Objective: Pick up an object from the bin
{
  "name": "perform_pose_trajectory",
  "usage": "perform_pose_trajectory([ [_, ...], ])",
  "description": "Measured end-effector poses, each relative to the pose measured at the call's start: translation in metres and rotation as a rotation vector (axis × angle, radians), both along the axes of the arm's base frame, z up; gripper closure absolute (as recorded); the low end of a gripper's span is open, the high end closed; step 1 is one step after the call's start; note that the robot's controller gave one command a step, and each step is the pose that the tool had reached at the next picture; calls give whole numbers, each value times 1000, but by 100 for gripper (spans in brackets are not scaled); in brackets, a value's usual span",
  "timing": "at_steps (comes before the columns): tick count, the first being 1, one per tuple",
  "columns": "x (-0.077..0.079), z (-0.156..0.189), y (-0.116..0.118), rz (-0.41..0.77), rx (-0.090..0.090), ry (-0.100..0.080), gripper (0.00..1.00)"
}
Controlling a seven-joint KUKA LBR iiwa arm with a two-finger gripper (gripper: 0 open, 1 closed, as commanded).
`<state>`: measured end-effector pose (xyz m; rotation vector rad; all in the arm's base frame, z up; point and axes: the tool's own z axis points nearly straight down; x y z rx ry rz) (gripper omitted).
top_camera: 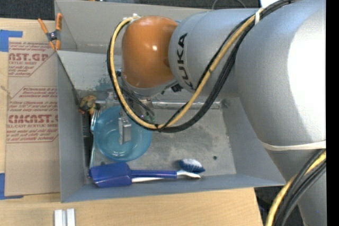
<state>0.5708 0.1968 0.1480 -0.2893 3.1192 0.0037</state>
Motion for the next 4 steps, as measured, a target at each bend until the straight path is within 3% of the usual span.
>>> perform_pose_trajectory([
  [1,2,-4,-1,-4,0,1,0],
  [2,-7,-19,-47,282,-1,-8,0],
  [3,1,-30,-107,473,0,-18,100],
  [4,1,-30,-107,473,1,-18,100],
])
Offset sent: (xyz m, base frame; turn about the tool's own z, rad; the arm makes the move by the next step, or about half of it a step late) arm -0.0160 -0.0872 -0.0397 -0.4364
